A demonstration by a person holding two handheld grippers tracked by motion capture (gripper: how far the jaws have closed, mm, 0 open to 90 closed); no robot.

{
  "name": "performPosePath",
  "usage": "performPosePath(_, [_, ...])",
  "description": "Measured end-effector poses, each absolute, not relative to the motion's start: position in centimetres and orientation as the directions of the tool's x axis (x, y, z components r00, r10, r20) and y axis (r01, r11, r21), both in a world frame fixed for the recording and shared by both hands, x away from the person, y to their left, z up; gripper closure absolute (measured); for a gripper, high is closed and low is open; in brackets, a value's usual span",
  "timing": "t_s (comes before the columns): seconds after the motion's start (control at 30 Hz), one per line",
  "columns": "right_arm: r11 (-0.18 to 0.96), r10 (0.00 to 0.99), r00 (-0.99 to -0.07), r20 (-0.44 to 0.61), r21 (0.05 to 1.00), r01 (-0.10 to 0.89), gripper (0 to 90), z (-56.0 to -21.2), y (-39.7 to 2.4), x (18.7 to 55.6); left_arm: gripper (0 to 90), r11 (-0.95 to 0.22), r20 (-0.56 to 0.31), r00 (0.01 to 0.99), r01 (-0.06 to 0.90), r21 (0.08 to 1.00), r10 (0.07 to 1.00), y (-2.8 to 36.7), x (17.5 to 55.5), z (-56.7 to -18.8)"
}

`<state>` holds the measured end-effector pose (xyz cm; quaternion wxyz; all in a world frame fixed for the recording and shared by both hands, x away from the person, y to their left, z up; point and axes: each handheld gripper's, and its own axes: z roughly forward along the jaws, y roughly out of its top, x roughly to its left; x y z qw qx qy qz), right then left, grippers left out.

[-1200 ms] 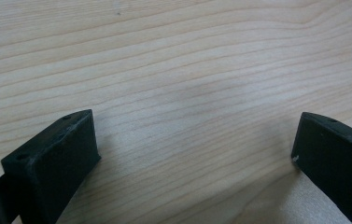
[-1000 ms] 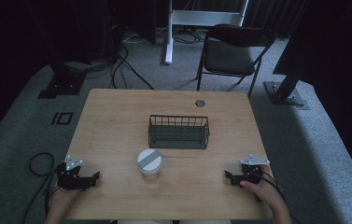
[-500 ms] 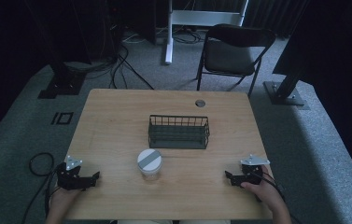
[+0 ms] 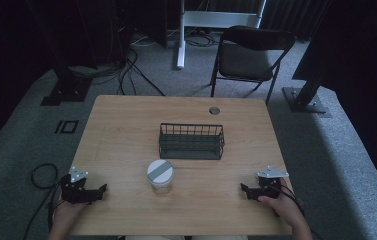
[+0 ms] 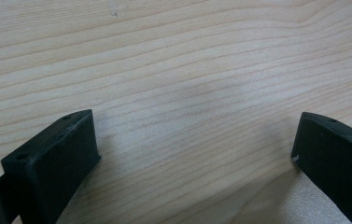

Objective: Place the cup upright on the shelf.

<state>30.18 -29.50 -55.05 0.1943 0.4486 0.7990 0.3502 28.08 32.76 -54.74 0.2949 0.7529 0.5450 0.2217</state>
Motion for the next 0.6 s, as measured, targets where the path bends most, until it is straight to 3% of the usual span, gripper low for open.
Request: performPosePath(0.6, [0.344, 0.795, -0.604, 0.052, 0.782, 0.519, 12.7, -54.1, -26.5, 30.4, 0.6, -0.231, 0.012, 0.307, 0.69, 0.686, 0.952, 32.8, 28.1, -54.7])
